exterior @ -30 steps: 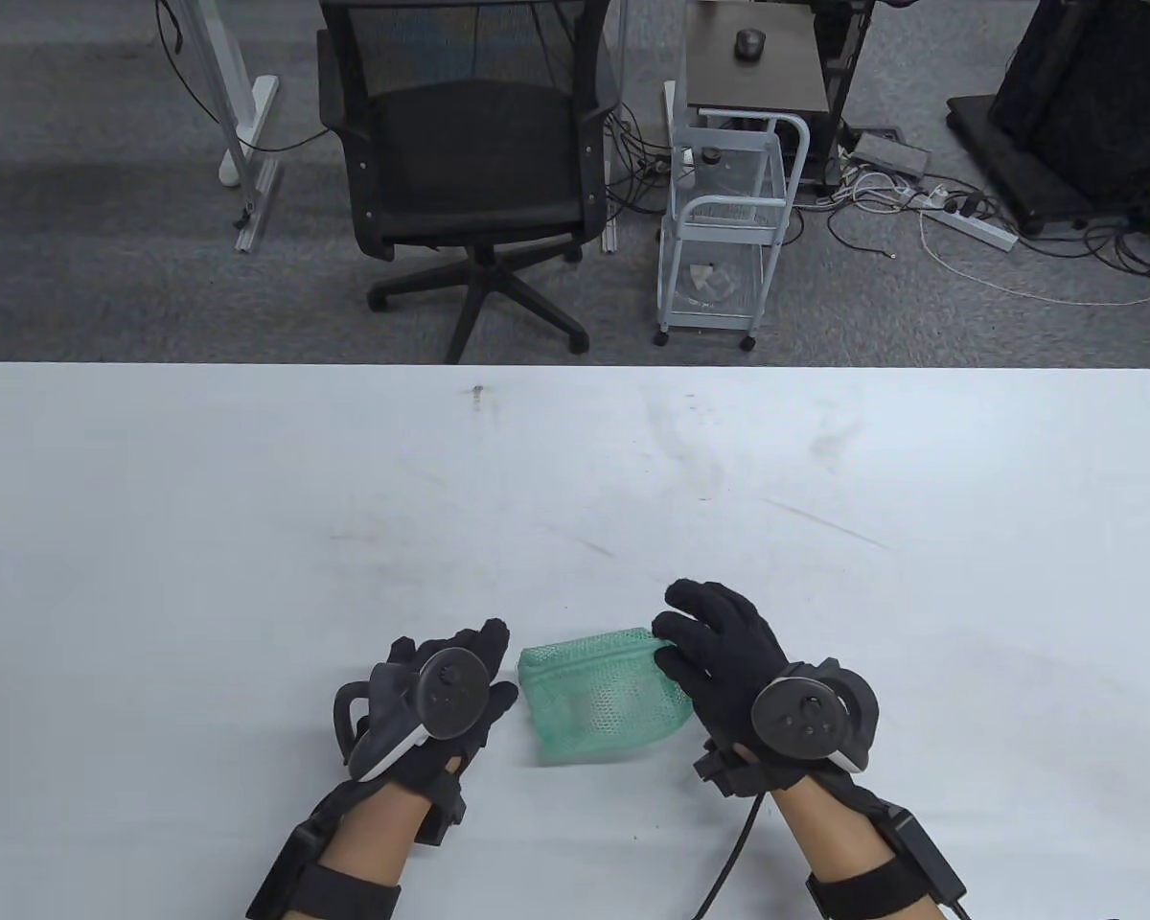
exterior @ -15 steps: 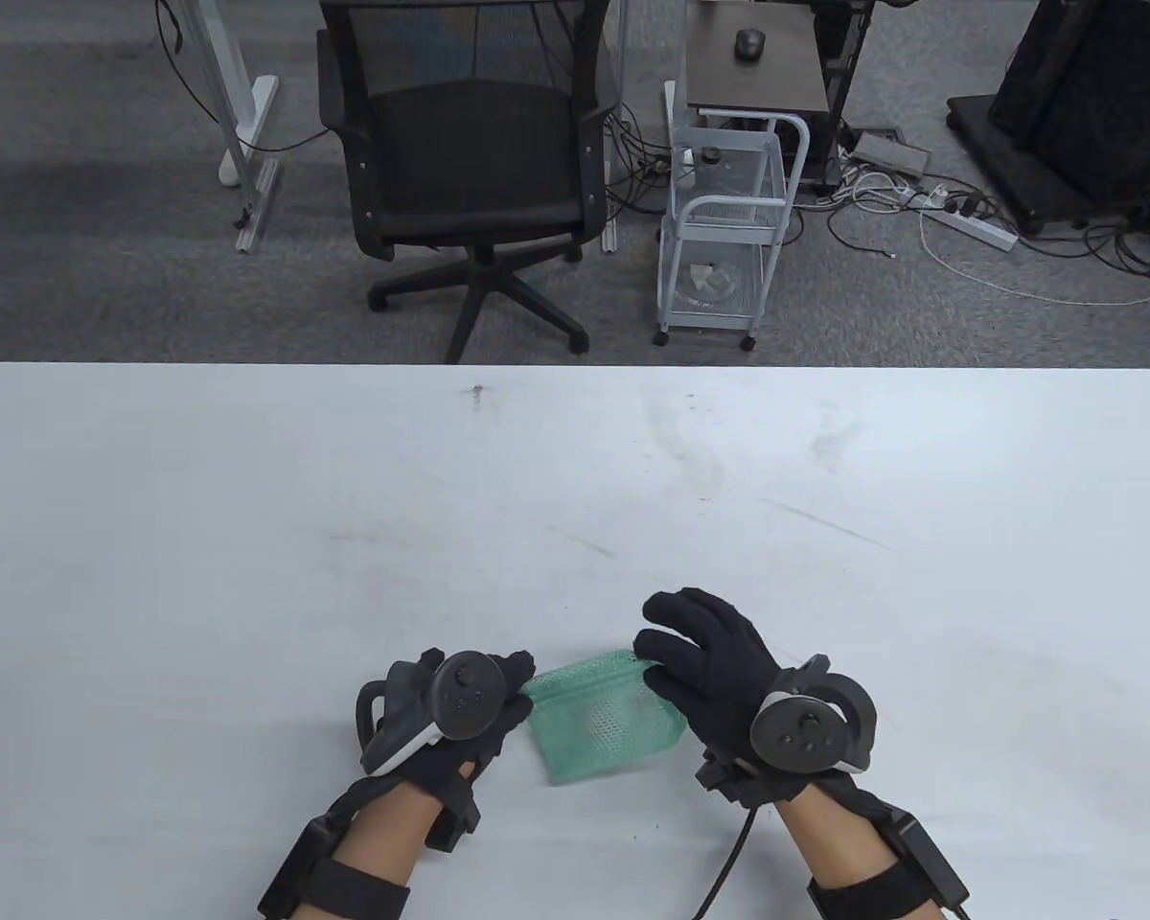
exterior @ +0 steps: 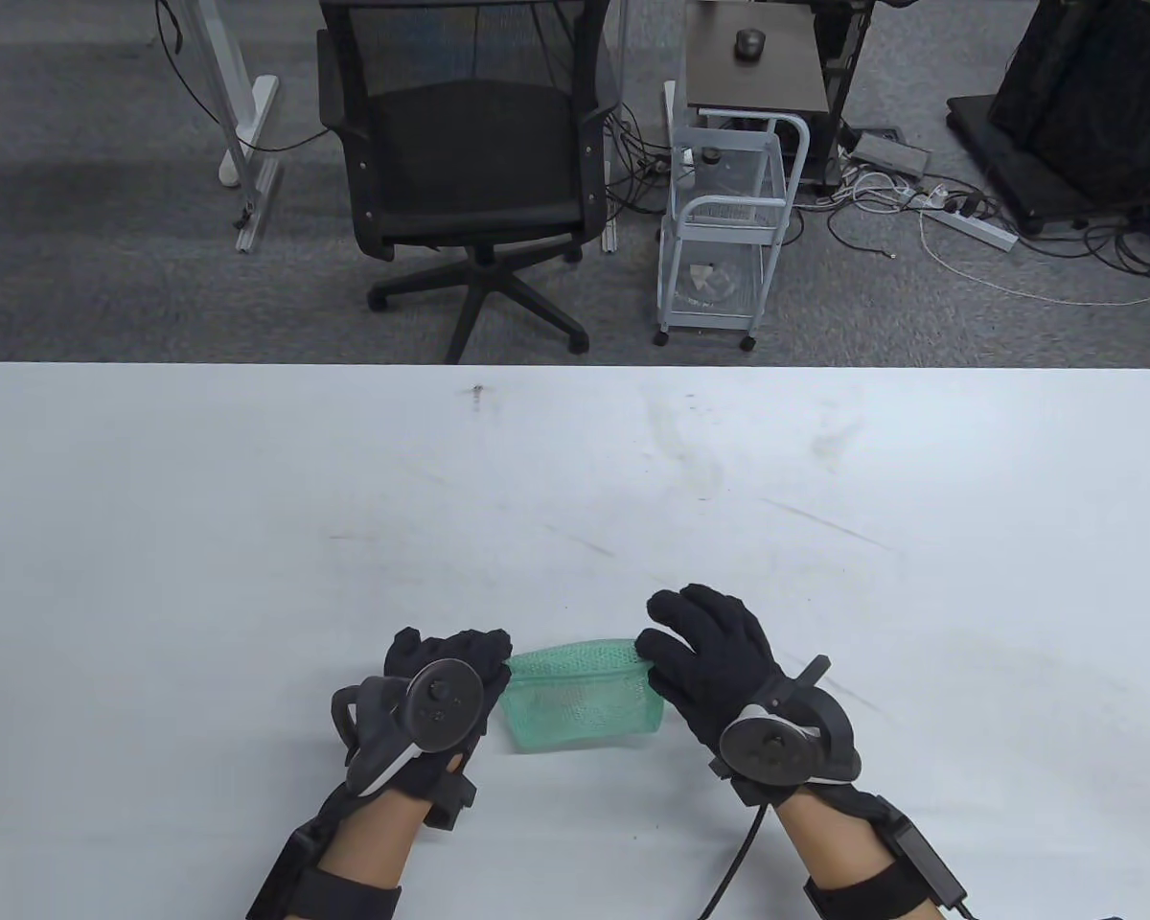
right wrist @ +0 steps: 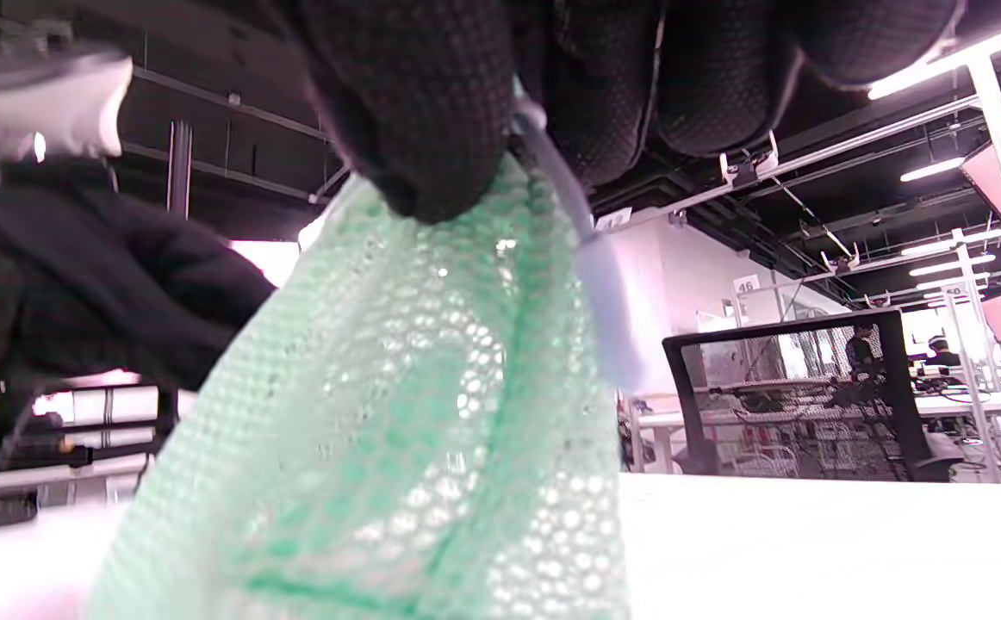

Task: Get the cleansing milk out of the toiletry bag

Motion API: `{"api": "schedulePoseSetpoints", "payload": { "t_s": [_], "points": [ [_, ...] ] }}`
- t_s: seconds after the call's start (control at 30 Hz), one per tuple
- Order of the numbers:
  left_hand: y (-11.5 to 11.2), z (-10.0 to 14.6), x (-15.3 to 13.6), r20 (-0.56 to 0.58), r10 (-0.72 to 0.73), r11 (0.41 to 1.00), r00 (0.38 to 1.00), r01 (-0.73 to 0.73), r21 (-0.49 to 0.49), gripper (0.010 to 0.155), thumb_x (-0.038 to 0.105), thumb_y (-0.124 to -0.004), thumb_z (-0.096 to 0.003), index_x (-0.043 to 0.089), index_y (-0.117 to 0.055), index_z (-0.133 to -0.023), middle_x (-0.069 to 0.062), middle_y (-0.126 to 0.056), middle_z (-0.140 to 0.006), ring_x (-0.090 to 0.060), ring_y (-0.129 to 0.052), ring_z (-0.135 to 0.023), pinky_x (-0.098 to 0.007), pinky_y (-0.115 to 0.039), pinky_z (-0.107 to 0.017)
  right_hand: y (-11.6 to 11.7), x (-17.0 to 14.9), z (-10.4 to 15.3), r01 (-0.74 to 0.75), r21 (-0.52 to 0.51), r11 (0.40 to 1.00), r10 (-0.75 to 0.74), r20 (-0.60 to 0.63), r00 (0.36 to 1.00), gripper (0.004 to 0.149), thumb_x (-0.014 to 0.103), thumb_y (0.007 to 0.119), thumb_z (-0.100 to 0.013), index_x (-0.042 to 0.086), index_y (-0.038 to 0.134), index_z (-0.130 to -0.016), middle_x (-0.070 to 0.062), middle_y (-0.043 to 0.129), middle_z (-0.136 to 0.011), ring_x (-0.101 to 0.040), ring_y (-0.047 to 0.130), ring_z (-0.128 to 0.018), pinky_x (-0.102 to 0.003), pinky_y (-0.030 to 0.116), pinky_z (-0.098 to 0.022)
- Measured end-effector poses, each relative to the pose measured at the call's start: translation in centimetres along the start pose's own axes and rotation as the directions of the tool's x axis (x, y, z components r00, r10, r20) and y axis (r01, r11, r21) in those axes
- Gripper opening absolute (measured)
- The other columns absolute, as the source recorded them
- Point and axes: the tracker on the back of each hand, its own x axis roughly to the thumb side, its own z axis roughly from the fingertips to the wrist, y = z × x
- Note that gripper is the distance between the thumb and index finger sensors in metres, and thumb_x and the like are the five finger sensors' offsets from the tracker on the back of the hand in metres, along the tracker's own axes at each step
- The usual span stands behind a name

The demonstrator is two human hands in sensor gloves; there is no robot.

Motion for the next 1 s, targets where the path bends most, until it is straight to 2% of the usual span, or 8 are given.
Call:
{"api": "schedulePoseSetpoints", "payload": {
  "t_s": [0.17,0.47,0.77,1.0],
  "points": [
    [-0.3,0.0,0.3,0.011,-0.027,0.999,1.000,0.027,-0.046,0.042,0.034,-0.098,-0.0446,0.026,-0.096,-0.086,-0.006,-0.104,-0.089,-0.037,-0.106,-0.075,-0.065,-0.066,-0.071,0.7,0.4,-0.2,-0.090,0.107,0.990,0.087,0.029,0.996,0.040,0.023,0.098,-0.045,0.013,0.091,-0.084,-0.024,0.075,-0.109,-0.062,0.072,-0.092,-0.073,0.059,-0.065],
    [-0.7,0.0,0.6,0.038,-0.002,0.994,0.999,0.006,-0.105,0.046,0.038,-0.096,-0.0449,0.026,-0.093,-0.090,-0.007,-0.102,-0.092,-0.038,-0.104,-0.078,-0.065,-0.066,-0.070,0.9,-0.8,-0.2,0.041,0.258,0.965,-0.028,-0.054,0.998,0.043,0.025,0.096,-0.048,0.010,0.089,-0.087,-0.026,0.073,-0.110,-0.063,0.071,-0.092,-0.073,0.059,-0.065],
    [-0.8,0.0,0.6,0.039,0.006,0.993,0.999,-0.001,-0.119,0.047,0.039,-0.095,-0.0456,0.026,-0.093,-0.090,-0.007,-0.102,-0.092,-0.038,-0.103,-0.078,-0.065,-0.067,-0.070,0.7,-1.9,-0.1,0.154,0.242,0.958,-0.131,-0.109,0.985,0.044,0.028,0.092,-0.050,0.008,0.088,-0.090,-0.027,0.074,-0.109,-0.064,0.072,-0.090,-0.073,0.061,-0.064],
    [-0.8,0.0,0.6,0.038,0.011,0.993,0.999,-0.006,-0.121,0.047,0.040,-0.095,-0.0457,0.026,-0.093,-0.090,-0.008,-0.102,-0.092,-0.038,-0.103,-0.078,-0.064,-0.067,-0.070,0.5,-3.4,0.1,0.199,0.224,0.954,-0.154,-0.202,0.967,0.042,0.021,0.089,-0.053,0.006,0.087,-0.092,-0.027,0.075,-0.108,-0.064,0.072,-0.090,-0.074,0.060,-0.064]
  ]
}}
